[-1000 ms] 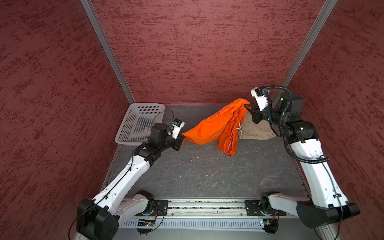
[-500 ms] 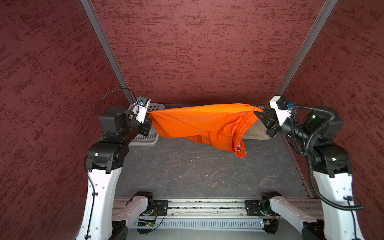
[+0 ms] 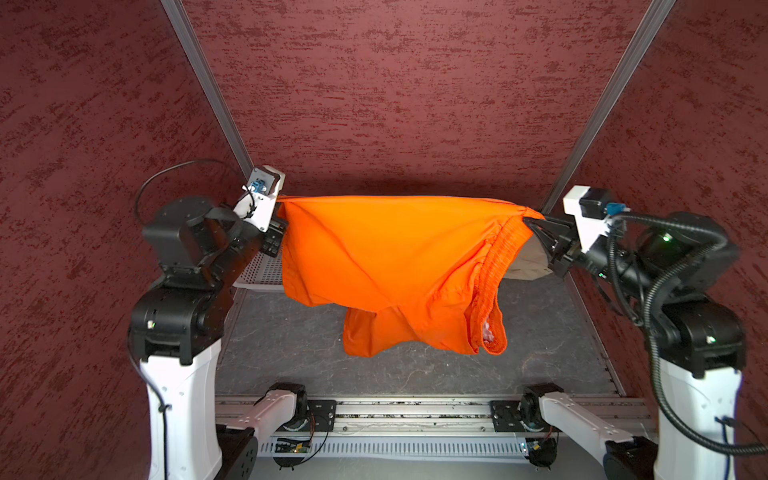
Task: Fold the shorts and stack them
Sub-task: 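Lift the orange shorts high with both grippers, stretching them between the grippers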
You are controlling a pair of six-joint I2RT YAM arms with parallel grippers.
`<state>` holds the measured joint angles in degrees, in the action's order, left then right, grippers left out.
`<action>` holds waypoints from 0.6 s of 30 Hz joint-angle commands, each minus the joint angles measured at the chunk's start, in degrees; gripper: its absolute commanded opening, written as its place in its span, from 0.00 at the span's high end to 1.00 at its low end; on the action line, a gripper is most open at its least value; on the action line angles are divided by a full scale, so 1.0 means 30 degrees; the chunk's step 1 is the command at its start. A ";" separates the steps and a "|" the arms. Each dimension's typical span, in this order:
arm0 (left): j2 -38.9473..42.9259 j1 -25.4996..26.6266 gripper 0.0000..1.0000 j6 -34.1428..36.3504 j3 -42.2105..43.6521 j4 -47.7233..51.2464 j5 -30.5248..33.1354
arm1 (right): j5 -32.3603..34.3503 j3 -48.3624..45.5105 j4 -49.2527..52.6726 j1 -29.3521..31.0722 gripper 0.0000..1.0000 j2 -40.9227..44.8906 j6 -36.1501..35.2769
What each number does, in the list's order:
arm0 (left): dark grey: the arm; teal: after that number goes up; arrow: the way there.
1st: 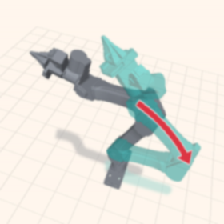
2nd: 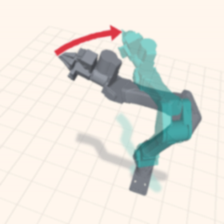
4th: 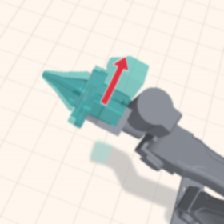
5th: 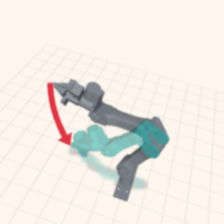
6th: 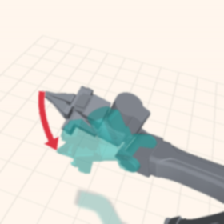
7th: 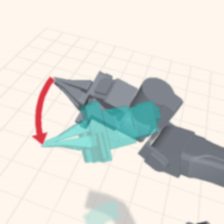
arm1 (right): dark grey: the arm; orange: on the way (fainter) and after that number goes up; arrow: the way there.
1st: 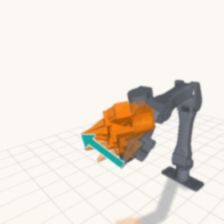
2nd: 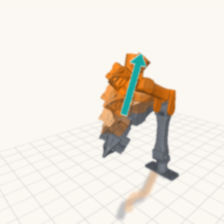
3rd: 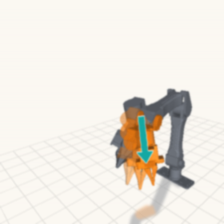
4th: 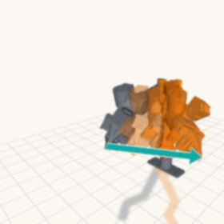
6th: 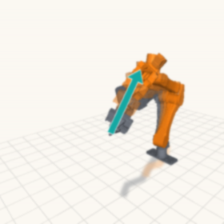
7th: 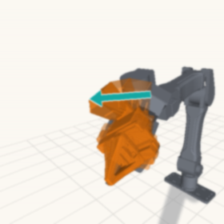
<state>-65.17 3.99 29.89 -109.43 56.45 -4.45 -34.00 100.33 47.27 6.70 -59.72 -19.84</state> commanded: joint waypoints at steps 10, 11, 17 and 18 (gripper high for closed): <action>-1.1856 -0.0993 1.00 -0.0419 -1.0278 -0.1083 -0.1532 | -0.0209 0.5071 -0.4721 -0.0229 1.00 -1.0625 0.0062; -1.2444 -0.0966 1.00 -0.0481 -1.1851 -0.0894 -0.1613 | -0.0247 0.6694 -0.4172 -0.0241 1.00 -1.1375 -0.0361; -0.9110 -0.0978 1.00 0.0669 -0.8493 -0.3827 -0.2197 | 0.0046 0.9504 -0.2444 -0.0453 1.00 -1.1645 -0.2394; -0.7856 -0.0991 1.00 0.1034 -0.6402 -0.4866 -0.2369 | 0.0258 0.8580 -0.2468 -0.0458 1.00 -1.1093 -0.2730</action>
<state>-97.62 1.30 30.44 -135.66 49.30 -9.23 -33.26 126.52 39.90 5.98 -98.96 -23.35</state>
